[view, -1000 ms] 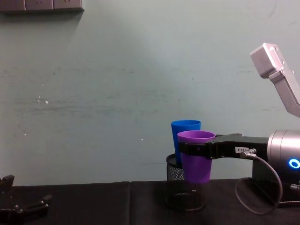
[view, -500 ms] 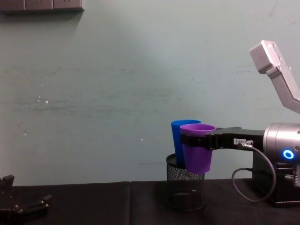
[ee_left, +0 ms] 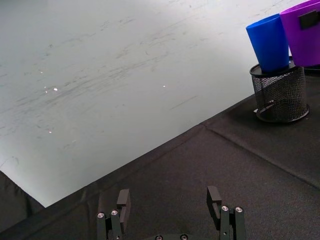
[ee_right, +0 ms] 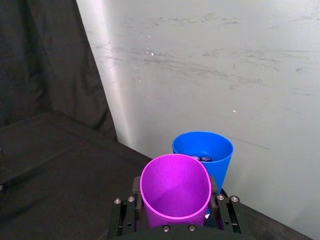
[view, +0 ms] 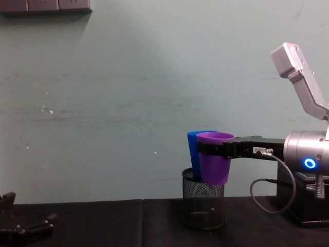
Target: Pick up one cup with a gripper and tap it against the other cup.
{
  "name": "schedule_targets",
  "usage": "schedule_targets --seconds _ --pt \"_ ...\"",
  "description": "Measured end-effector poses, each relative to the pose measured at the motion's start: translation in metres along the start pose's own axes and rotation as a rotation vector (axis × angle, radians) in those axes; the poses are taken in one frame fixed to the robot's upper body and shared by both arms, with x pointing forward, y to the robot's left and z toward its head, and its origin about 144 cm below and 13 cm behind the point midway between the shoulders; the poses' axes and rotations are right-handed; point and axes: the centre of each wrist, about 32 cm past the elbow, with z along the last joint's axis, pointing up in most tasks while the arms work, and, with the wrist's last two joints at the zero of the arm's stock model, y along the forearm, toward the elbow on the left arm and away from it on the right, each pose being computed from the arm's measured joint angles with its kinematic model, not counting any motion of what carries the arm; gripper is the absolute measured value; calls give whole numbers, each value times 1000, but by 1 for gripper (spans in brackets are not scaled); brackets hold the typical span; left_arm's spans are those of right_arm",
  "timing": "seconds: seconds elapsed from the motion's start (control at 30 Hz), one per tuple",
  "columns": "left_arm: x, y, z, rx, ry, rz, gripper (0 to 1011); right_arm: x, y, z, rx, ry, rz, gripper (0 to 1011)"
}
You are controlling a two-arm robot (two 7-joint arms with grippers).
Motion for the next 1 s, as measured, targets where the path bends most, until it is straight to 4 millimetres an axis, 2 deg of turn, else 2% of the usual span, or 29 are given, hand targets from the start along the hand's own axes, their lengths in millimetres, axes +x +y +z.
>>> schedule_targets --seconds 0.4,1.0 --pt "0 0 0 0 0 0 1000 7 10 5 13 10 -3 724" --pt "0 0 0 0 0 0 1000 7 10 6 15 7 -2 726"
